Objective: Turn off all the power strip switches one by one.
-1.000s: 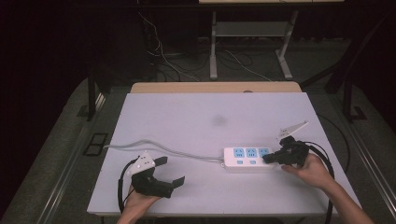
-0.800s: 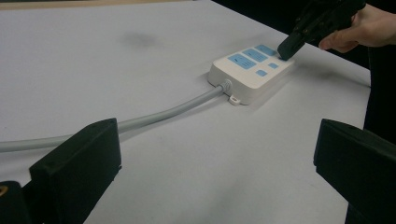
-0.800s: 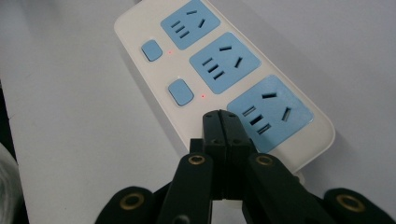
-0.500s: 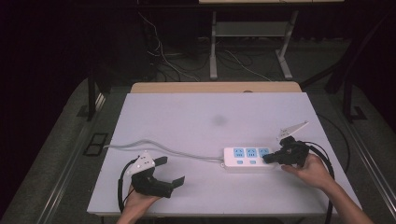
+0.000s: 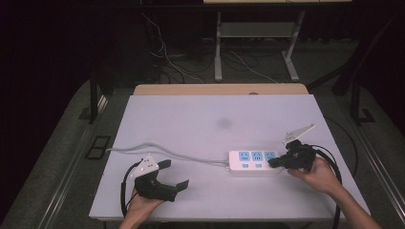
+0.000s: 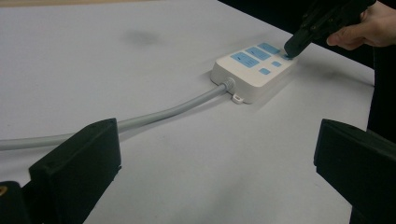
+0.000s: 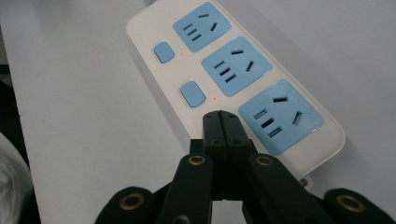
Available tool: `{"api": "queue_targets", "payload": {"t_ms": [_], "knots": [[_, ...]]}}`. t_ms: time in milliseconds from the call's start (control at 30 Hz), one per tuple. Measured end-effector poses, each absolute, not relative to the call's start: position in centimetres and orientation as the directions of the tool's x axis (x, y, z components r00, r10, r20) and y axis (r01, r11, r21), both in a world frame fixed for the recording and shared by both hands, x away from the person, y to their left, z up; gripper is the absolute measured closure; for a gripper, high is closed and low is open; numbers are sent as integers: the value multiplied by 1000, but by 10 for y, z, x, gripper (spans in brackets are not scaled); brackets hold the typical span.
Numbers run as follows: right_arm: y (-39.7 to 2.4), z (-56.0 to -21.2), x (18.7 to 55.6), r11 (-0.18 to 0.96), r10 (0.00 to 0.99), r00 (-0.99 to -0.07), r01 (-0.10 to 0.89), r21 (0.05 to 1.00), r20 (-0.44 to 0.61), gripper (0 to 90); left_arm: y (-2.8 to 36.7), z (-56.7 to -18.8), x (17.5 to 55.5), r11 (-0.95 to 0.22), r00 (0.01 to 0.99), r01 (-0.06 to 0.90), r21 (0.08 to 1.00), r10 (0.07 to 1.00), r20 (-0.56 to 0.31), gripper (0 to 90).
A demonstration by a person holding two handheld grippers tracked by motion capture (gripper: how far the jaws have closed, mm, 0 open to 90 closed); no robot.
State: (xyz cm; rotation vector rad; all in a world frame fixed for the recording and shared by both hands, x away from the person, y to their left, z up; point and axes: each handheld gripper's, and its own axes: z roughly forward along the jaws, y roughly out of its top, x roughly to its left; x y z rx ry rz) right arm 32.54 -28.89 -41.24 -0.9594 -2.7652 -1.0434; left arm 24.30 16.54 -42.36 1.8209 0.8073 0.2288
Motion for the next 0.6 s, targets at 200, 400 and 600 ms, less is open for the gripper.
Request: {"api": "queue_targets", "payload": {"t_ms": [200, 400, 600], "knots": [[-289, -408, 325, 581, 535, -808, 563, 587, 245, 900, 165, -424, 243, -195, 753, 418, 887, 621, -218, 0], [-290, -397, 324, 584, 527, -815, 552, 595, 240, 900, 164, -424, 243, -197, 754, 416, 888, 620, -215, 0], [-288, -385, 324, 595, 519, -824, 539, 596, 226, 900, 164, -424, 243, -200, 756, 415, 887, 619, -214, 0]]}}
